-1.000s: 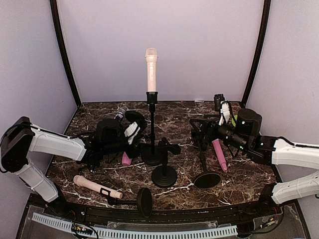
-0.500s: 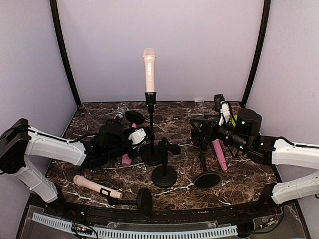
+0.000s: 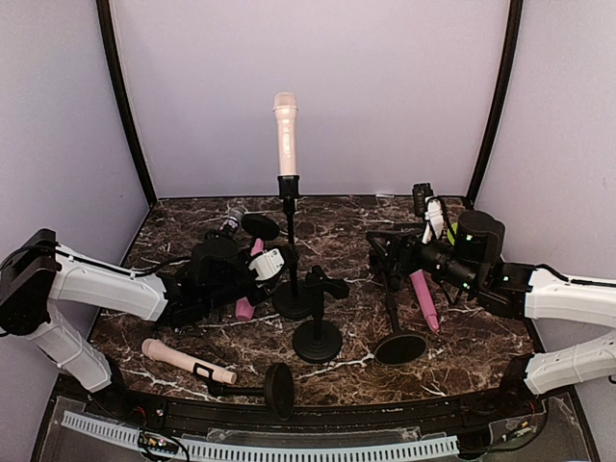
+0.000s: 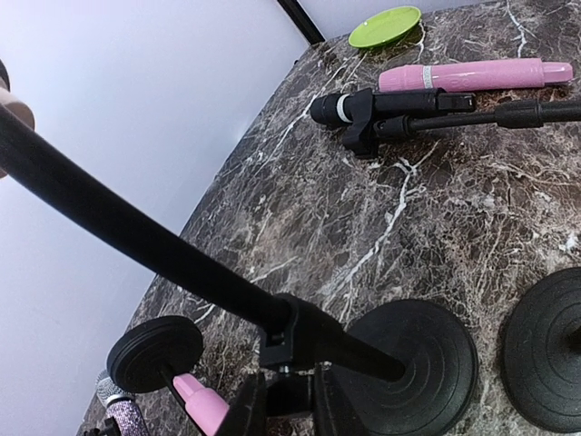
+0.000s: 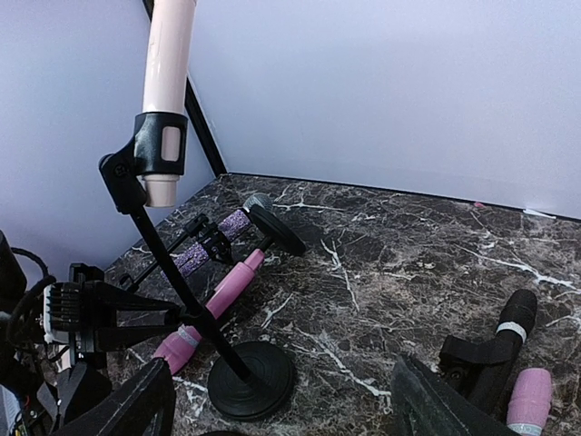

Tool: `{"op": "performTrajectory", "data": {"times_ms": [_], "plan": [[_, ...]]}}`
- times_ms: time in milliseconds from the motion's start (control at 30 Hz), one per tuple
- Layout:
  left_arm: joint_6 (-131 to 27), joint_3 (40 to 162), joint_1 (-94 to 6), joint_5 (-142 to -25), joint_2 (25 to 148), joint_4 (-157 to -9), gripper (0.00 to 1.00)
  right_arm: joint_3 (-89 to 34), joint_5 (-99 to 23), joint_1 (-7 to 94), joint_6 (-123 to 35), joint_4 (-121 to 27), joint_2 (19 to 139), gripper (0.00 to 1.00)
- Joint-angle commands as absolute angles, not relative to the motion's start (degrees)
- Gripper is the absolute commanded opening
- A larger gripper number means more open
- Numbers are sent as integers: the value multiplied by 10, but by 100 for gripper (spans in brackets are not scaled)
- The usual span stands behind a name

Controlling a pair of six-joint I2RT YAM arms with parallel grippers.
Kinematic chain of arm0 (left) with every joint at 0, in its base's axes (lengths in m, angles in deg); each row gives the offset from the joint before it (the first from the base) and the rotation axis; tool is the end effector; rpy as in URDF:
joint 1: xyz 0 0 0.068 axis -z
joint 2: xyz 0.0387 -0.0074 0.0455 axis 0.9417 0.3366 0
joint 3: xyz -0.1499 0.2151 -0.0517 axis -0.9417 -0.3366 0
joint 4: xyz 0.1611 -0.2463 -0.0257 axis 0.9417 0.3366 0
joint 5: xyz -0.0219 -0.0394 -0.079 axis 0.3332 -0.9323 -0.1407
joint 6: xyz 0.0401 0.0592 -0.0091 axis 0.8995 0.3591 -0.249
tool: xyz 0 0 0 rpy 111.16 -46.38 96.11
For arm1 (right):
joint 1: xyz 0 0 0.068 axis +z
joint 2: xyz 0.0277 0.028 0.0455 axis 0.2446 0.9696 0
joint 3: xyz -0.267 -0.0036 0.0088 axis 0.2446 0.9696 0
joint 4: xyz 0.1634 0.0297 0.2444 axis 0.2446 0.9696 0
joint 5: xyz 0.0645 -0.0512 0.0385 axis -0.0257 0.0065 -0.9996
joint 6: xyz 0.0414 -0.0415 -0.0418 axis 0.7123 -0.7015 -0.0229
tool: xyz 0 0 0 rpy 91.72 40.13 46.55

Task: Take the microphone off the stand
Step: Unscrew the knob on the microphone stand.

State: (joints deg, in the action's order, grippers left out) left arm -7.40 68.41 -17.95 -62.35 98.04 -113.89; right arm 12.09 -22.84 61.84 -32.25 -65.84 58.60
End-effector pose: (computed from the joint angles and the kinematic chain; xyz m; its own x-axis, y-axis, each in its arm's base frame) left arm 0.2357 -0.2835 0.1759 0.2207 0.5738 -0.7887 0.6155 0.5453 0.5690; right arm 0.2118 0.2210 0.2617 -0.2743 0.1630 -0.9477 -0.5886 0.7509 0.2995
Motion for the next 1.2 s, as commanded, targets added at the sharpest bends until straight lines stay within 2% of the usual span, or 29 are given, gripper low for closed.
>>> {"op": "performTrajectory", "data": {"times_ms": [0, 133, 267, 433, 767, 1167], "plan": [[-99, 678, -179, -633, 975, -1134, 15, 129, -222, 617, -317, -673, 579, 83], [-127, 667, -180, -648, 970, -1122, 5, 128, -224, 617, -317, -674, 580, 83], [-166, 660, -181, -674, 967, -1107, 0, 125, -226, 617, -317, -674, 582, 83], [-241, 652, -201, -729, 962, -1100, 0, 124, -229, 617, -317, -674, 583, 83], [-404, 653, -284, -919, 966, -1087, 0, 119, -234, 617, -315, -672, 584, 83], [-590, 657, -341, -1085, 1015, -1125, 0, 102, -250, 617, -318, -677, 599, 83]]}}
